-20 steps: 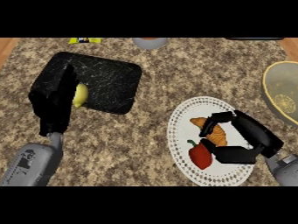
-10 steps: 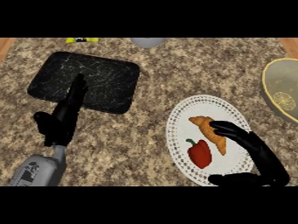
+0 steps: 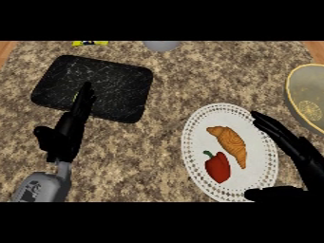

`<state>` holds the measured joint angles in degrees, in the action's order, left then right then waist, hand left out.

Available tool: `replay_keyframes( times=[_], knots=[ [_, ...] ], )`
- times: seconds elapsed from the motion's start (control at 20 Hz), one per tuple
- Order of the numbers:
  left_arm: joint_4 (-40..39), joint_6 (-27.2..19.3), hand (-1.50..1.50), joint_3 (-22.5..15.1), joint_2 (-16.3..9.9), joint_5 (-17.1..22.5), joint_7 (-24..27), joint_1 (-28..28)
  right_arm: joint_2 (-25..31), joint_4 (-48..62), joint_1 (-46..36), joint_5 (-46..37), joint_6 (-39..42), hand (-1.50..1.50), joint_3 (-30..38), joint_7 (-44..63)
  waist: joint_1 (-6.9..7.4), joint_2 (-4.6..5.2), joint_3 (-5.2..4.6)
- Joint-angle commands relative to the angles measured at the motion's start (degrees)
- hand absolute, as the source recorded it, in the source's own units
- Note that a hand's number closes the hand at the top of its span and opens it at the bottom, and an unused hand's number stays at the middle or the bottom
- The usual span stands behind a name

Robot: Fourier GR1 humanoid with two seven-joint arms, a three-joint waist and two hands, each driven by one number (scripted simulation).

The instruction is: Pick the croissant from the placemat and place it in the bowl

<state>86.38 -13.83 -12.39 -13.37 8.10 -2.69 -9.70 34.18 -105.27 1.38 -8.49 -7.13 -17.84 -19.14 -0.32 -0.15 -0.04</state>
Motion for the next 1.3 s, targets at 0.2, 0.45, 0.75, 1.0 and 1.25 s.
replay_keyframes(
  times=[0.2,0.45,0.75,1.0,1.25],
  knots=[
    [1.3,0.6,0.00,0.1,0.7,-1.1,-1.6,-1.0,1.8,-4.1,-8.6,-4.4,7.9,-1.50,-2.0,26.1,0.69,0.15,-0.03],
    [-0.2,-0.8,0.00,-1.7,3.0,-4.3,2.3,2.6,0.2,-1.5,-9.0,-7.1,12.7,-1.50,-4.9,32.3,0.55,0.15,-0.01],
    [1.2,0.9,0.00,0.8,3.8,-5.0,-2.2,0.0,-2.7,2.6,-7.3,-11.4,17.5,-1.50,-2.7,29.1,0.27,0.13,0.04],
    [-0.2,5.2,0.00,4.5,3.2,-3.7,2.0,2.3,-6.3,7.6,-7.9,-13.5,20.8,-1.50,-0.2,23.7,0.39,0.14,0.04],
    [1.2,3.5,0.00,4.0,5.3,-6.3,-1.1,1.3,-7.5,7.6,-4.8,-10.7,23.2,-1.50,3.7,18.1,0.28,0.13,0.04]
  ],
)
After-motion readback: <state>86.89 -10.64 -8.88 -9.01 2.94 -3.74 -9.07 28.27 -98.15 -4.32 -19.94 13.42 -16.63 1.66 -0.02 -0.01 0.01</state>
